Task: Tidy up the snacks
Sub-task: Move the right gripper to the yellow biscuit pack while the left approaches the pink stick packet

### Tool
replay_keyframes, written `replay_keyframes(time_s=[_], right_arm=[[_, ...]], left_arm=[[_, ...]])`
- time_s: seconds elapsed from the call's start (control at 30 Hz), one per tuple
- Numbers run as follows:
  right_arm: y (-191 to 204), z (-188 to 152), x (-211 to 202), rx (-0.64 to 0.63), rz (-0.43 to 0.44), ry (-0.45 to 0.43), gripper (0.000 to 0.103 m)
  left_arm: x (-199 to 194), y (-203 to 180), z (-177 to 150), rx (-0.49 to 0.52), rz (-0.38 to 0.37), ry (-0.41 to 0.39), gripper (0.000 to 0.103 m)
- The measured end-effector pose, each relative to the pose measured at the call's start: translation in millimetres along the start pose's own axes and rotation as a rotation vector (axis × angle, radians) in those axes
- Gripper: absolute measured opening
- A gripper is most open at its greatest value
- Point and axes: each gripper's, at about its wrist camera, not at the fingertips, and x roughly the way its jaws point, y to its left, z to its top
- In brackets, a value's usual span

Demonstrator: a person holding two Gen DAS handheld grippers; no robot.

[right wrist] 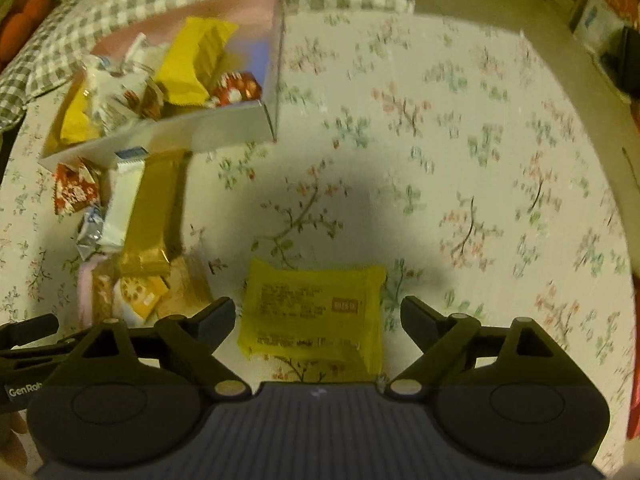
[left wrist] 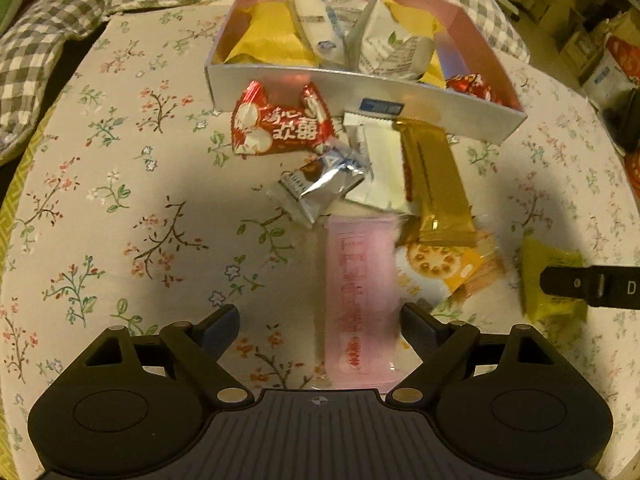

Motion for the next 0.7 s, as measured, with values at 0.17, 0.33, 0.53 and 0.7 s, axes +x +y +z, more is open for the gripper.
replay_keyframes(time_s=[0.17, 0.33, 0.53, 0.7], right_arm=[[2.7, -2.4, 9.7, 0.009, 0.024, 0.031, 0.085], [8.3, -5.4, 12.7, 0.0, 0.043, 0.038, 0.076], [17.0, -7.9, 11.0, -0.019, 0.055, 0.025, 0.067], [22.0, -5.0, 9.0, -0.009, 0.061, 0.021, 0.066]], left_arm=[[2.3, 0.2, 0.0, 0.011, 0.01, -0.006, 0.089], [3.7, -2.6, 0.1, 0.031, 0.013, -0.013, 0.089], [4.7, -7.1, 0.5, 0.048, -0.003, -0.012, 0.088], [-2.7, 2.7, 7.9, -0.003, -0.062, -0.013, 0.088]])
